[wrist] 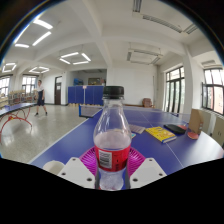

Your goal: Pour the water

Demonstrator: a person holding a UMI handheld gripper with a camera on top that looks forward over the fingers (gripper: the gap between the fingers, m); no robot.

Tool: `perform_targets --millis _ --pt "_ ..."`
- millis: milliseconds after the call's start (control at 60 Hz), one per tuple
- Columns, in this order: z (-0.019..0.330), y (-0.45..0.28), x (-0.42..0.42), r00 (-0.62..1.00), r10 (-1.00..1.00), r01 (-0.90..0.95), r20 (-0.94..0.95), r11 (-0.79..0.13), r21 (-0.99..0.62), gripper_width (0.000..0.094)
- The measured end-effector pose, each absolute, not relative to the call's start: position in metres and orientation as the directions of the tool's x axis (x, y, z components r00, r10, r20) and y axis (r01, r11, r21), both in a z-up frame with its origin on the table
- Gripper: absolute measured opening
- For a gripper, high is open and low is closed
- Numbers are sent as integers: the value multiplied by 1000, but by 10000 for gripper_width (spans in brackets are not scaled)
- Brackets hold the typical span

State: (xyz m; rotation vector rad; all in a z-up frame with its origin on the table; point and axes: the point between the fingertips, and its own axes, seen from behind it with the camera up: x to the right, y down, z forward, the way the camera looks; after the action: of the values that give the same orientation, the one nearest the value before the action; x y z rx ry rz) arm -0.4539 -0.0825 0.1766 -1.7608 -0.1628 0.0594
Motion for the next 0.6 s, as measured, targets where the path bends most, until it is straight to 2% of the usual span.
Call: perform_targets --millis 200,217,250,267,317,417,483,517,550,567,600 --pt "96 -83 -450 988 151 50 8 -272 -961 343" --pt "107 -81 -450 989 150 43 8 -226 -973 339" --pt "106 -79 -454 989 145 62 27 -239 -969 343" --pt "112 -78 -455 989 146 63 32 -213 -975 343" --pt "106 -81 -451 991 129 53 26 -210 -976 351" --pt "104 -83 -449 993 118 32 6 -218 -975 464" --pt "100 -86 -449 993 116 25 -7 -273 -962 555" --pt "96 -91 -448 993 114 22 -14 -310 -950 674" --pt "98 -96 -447 994 111 29 -8 -326 -945 844" --pt "100 -98 -446 994 108 34 -1 -327 -944 860" --pt "106 -108 -445 996 93 45 15 -335 -941 824"
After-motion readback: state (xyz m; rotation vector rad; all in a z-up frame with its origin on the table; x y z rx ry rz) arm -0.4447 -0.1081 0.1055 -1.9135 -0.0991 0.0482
